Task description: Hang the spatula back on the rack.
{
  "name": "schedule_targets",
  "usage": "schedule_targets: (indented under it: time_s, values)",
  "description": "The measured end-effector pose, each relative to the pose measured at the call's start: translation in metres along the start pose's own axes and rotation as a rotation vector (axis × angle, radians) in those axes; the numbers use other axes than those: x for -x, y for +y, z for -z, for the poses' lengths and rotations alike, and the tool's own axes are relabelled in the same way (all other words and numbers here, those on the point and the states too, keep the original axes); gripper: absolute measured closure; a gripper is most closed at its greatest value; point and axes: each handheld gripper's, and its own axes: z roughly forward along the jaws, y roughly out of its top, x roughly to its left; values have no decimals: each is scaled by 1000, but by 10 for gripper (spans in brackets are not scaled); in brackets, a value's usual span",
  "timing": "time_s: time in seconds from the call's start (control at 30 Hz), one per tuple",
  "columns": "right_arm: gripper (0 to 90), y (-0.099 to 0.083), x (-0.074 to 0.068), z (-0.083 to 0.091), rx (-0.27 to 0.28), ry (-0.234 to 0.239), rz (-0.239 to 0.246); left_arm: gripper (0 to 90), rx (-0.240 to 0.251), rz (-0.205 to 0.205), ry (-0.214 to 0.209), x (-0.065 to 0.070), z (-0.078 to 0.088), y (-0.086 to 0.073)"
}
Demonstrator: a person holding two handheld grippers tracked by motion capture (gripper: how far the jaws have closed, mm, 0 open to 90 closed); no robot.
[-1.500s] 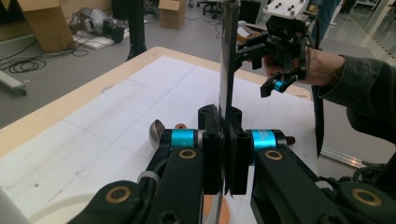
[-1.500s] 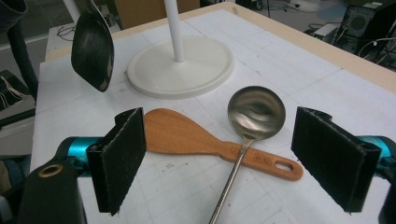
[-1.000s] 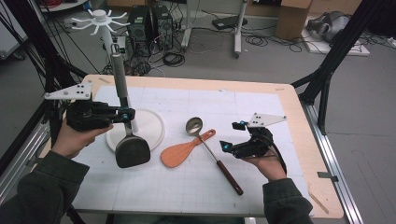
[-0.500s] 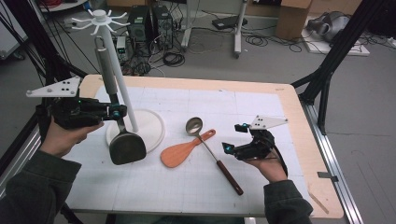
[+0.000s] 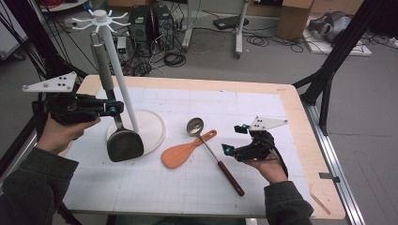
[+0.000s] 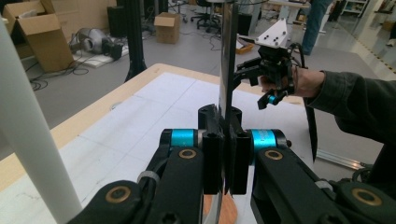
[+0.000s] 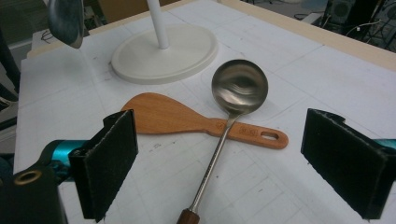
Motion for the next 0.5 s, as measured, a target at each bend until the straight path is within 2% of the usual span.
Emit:
schedule_targets:
  time_s: [0.5]
  values:
    - [101,-1,0,-2,6,7,-7,870,14,35,10,-13,3,-4]
